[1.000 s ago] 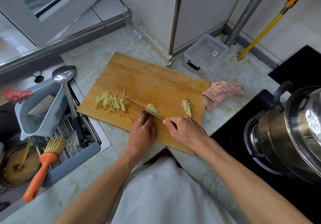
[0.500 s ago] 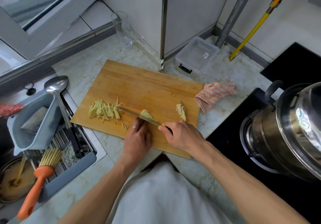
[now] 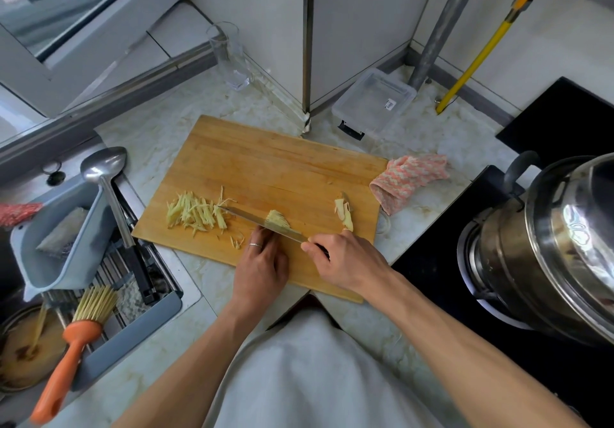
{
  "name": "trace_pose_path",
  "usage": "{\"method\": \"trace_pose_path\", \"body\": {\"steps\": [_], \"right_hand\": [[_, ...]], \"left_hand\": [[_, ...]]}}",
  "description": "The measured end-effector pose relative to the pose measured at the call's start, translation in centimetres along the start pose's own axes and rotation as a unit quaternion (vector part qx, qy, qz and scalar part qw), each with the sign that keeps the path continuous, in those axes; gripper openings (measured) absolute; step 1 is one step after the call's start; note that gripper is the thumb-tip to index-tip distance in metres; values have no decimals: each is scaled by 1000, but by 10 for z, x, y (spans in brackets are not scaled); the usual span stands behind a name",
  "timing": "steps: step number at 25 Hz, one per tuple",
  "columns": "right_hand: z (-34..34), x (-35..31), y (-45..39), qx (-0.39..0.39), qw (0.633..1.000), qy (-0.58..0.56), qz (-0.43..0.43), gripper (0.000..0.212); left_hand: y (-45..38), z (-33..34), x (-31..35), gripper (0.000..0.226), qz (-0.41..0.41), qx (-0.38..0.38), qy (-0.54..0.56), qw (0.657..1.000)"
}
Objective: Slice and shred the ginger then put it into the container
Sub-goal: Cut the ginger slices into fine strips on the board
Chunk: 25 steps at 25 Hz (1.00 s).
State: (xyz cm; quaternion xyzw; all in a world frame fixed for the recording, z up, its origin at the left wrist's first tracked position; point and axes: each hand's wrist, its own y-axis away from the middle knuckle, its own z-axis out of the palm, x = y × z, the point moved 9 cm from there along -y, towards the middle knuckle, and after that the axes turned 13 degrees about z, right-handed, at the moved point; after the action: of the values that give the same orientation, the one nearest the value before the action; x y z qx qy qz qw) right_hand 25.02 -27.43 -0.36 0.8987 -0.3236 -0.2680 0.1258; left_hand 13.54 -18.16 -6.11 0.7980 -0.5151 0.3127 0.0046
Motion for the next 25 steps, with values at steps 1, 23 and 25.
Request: {"method": "trace_pose_path", "body": {"steps": [1, 23, 25], "right_hand": [[0, 0, 1, -1, 1000, 0, 0, 48], [-1, -9, 2, -8, 1000, 15, -12, 48], [0, -12, 0, -3, 1000, 8, -9, 46]], "left_hand": [[0, 0, 0, 38, 1, 3, 0, 1000], [0, -5, 6, 31, 25, 27, -9, 999], [-1, -5, 4, 33, 19, 22, -7, 1000]]}}
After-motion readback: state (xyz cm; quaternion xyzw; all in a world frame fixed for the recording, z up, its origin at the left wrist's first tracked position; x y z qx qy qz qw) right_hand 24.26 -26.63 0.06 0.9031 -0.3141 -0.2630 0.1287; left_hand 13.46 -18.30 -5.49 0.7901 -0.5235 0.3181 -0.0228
